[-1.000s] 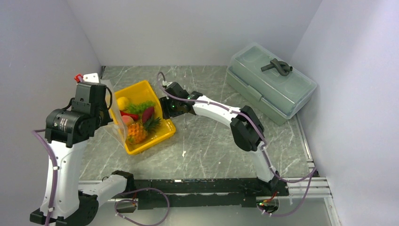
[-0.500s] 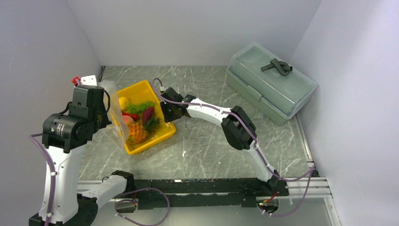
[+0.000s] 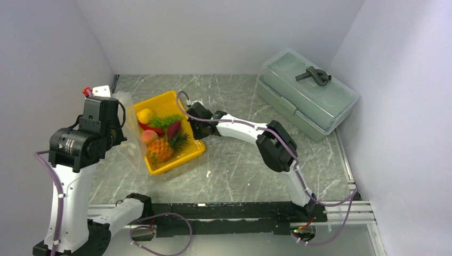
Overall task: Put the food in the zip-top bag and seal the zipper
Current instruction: Move the bin to the center of the board.
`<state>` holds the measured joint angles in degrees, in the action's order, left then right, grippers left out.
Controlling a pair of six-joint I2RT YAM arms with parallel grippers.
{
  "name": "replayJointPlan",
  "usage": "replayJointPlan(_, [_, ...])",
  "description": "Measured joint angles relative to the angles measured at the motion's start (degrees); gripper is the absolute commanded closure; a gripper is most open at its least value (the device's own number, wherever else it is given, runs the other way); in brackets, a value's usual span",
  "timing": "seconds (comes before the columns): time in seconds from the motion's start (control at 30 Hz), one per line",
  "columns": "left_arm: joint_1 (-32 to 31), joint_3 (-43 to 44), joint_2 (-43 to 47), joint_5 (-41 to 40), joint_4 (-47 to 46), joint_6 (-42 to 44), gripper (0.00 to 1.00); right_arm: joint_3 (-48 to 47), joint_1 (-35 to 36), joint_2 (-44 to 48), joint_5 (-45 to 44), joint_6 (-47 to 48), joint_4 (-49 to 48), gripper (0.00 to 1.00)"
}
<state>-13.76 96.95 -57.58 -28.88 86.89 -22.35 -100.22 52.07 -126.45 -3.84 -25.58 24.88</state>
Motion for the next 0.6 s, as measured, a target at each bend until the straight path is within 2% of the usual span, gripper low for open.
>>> replayJointPlan(0.6, [0.0, -1.2, -3.3, 1.1, -0.9, 0.1, 1.00, 24.5, -7.2, 18.3, -0.8, 2.3, -3.0, 1.00])
